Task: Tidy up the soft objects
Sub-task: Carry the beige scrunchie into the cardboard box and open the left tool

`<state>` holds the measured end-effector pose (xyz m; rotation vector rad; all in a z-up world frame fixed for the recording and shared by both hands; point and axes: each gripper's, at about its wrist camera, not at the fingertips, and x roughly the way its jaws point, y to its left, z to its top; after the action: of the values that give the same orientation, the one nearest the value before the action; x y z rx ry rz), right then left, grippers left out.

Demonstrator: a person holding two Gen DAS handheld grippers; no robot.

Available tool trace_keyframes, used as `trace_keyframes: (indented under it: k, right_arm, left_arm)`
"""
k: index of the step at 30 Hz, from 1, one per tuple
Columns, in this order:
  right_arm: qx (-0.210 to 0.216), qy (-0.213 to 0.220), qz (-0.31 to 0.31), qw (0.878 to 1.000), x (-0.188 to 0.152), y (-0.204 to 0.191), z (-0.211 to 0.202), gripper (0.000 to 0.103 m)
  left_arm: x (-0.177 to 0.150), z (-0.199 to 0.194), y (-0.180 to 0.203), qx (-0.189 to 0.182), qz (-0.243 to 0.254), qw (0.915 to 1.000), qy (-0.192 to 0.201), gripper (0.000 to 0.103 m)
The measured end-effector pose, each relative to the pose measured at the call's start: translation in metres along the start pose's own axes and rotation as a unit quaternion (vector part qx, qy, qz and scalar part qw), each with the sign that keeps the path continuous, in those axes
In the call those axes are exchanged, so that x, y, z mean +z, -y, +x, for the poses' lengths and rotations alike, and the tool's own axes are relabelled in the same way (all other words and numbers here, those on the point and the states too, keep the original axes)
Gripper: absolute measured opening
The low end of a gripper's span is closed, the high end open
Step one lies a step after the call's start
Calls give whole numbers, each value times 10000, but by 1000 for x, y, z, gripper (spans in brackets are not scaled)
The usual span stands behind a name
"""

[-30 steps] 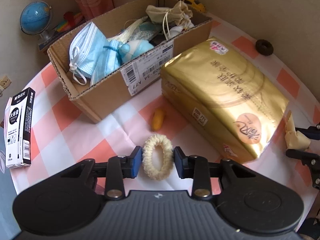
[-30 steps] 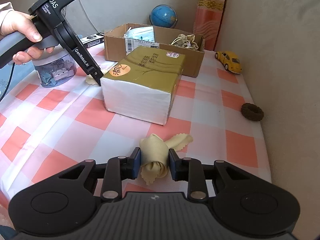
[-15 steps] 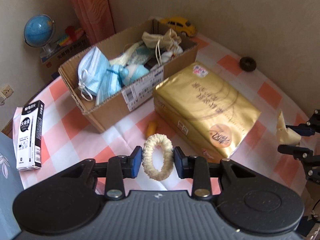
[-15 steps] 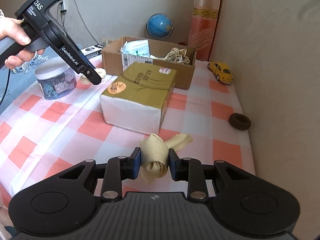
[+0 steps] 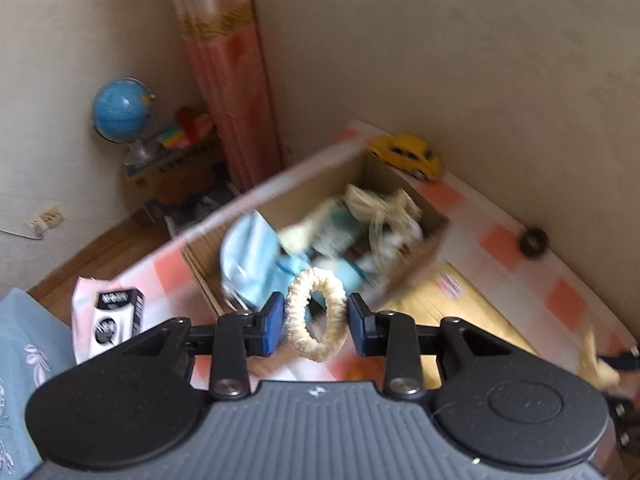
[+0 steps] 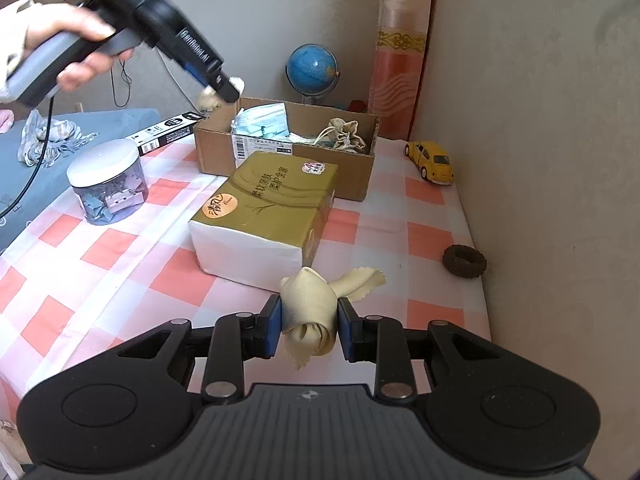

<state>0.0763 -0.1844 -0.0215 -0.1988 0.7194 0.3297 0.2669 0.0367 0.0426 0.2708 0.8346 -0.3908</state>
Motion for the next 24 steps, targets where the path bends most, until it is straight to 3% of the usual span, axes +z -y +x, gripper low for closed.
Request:
trace_keyframes:
  k: [2,4,6,8,10,14,20,24]
  right_arm:
    - [-18,-6,12,10000,0,2,1,33]
    - [-27,3,21,10000,0,3,0,33]
    - [-46,7,11,10000,1,4,0,33]
    - [-58,6,16,10000,2,6,-1,33]
    - [-65,4,19,10000,3,7,-1,33]
    - [-30,27,50,10000,7,8,-2,33]
    - [67,104,-40,9999,23,6,-1,33]
    - [102,170,-140,9997,38,5,3,33]
  left_arm:
    - [7,8,-8,88,-135,9999,-20,33]
    - [9,16,-14,185,-245,9995,-59,41]
    - [8,22,-17,360,-309,9988,-116,76]
    - [3,20,-19,543,-373,9978,-53,88]
    - [-3,14,-19,512,-409,9978,-5,88]
    - [-22,-6,-8,188,-430,9988,118,100]
    - [-57,-33,23,-130,-190,9993,288,101]
    - [-73,-38,34,-37,-213,9995,233,101]
